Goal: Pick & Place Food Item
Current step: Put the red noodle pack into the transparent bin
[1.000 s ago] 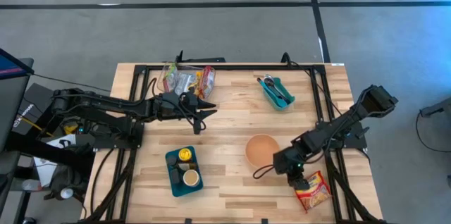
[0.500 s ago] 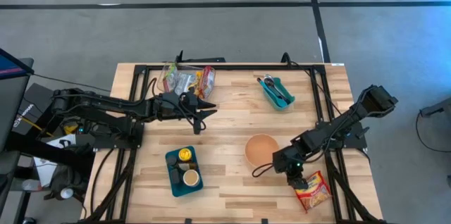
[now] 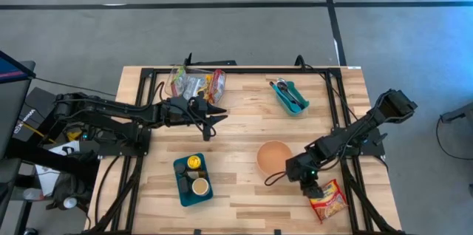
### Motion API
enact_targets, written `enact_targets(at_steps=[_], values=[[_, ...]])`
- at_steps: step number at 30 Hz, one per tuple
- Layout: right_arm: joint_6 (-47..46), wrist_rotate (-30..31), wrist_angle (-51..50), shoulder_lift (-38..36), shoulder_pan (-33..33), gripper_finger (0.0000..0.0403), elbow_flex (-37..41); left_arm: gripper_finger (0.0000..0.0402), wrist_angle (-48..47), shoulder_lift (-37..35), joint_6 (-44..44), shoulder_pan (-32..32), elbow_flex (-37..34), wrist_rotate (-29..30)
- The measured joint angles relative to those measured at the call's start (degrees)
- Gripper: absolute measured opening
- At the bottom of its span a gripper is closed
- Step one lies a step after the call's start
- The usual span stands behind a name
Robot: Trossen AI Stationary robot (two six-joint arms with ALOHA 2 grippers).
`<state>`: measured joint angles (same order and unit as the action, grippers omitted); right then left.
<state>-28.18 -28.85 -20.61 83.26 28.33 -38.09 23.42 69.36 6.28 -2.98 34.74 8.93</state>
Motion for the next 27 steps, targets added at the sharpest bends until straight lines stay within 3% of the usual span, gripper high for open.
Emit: enact_targets(at_steps=[6, 10, 27], values=[[9.74, 0.07, -3.61, 0.00, 1.41, 0.0164, 0.00, 0.0094, 0.00, 0.00, 0.00, 0.00, 0.00, 0.00], [11.52, 0.16, -5.67, 0.02, 2.14, 0.0176, 0.02, 0.0094, 0.00, 0.00, 0.00, 0.01, 0.00, 0.00], [11.69, 3.50, -0.34, 0.02, 9.19, 0.0159, 0.02, 0.0094, 0.00, 0.00, 0.00, 0.00, 0.00, -0.02]])
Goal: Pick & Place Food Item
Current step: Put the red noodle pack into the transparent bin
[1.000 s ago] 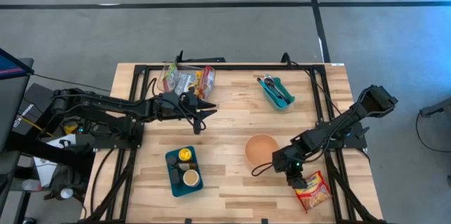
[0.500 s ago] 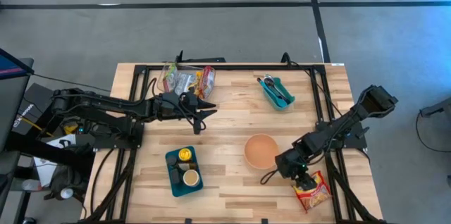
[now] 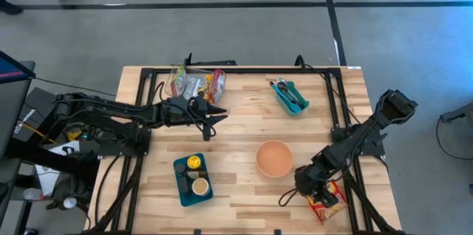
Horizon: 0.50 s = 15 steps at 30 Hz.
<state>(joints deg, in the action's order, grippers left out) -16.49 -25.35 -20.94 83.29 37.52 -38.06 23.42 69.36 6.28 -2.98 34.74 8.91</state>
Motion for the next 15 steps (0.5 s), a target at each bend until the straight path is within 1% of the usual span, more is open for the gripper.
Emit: enact_targets(at_steps=[6, 8, 11, 15], values=[[0.00, 0.26, 0.61, 0.54, 0.02, 0.0150, -0.02, 0.0094, 0.00, 0.00, 0.00, 0.02, 0.00, 0.00], [0.03, 1.47, 0.57, 0.56, 0.02, 0.0148, 0.00, 0.0094, 0.00, 0.00, 0.00, 0.01, 0.00, 0.00], [0.09, 2.11, 1.29, 1.79, -0.13, 0.0145, 0.01, 0.0094, 0.10, 0.00, 0.00, 0.02, 0.00, 0.01], [0.01, 1.46, 2.35, 4.00, -0.13, 0.0143, -0.07, 0.0094, 0.25, 0.00, 0.00, 0.00, 0.00, 0.00]])
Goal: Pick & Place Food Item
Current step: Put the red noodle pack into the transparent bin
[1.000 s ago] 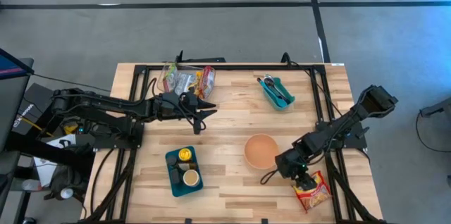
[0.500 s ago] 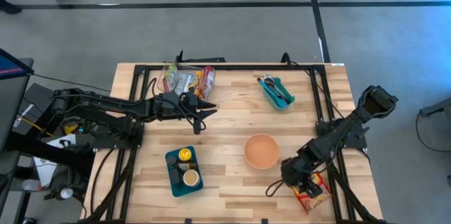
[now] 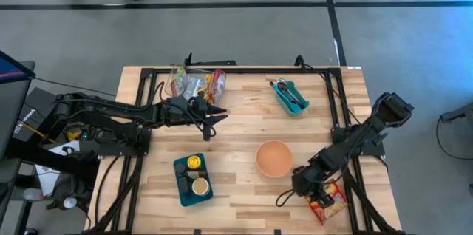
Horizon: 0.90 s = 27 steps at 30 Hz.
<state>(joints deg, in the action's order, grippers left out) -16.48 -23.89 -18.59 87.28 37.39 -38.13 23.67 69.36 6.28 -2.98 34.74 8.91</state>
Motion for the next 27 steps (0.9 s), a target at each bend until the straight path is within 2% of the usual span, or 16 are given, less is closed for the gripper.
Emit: enact_targets(at_steps=[5, 13, 27], values=[[-1.77, -0.34, 0.45, 2.94, -0.04, 0.0143, -0.03, 0.0094, 0.54, 0.00, 0.00, 0.02, 0.00, 0.00], [-3.49, -0.45, 0.42, 3.28, 0.00, 0.0135, -0.09, 0.0094, 0.50, 0.00, 0.00, 0.00, 0.00, 0.00], [-3.51, -0.31, 0.09, 3.39, 0.10, 0.0039, 0.09, 0.0094, 0.47, 0.00, 0.00, 0.00, 0.00, 0.00]])
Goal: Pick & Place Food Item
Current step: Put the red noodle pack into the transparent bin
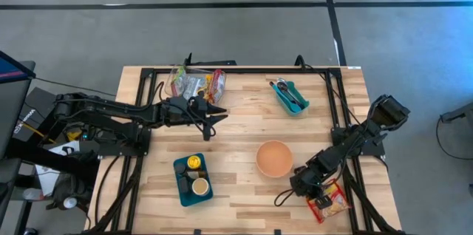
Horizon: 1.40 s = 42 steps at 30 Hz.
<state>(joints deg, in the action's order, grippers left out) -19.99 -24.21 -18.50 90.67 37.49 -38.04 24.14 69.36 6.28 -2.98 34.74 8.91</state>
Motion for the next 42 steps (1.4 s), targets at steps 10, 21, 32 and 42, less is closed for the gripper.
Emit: enact_targets(at_steps=[10, 21, 32, 42], values=[[0.00, -0.07, 0.07, 0.00, -0.02, 0.0008, 0.00, 0.0094, -0.02, 0.00, 0.00, 0.01, 0.00, 0.00], [0.02, 0.31, -0.71, 0.02, 0.07, 0.0004, -1.17, 0.0094, -0.02, 0.00, 0.00, 0.01, 0.00, 0.00], [0.31, 0.54, -2.21, 0.02, 0.07, 0.0001, -6.50, 0.0094, -0.04, 0.00, 0.00, 0.02, 0.00, 0.00], [0.77, 2.81, -2.54, 0.02, 0.07, 0.0000, -10.84, 0.0094, -0.04, 0.00, 0.00, 0.00, 0.00, 0.00]])
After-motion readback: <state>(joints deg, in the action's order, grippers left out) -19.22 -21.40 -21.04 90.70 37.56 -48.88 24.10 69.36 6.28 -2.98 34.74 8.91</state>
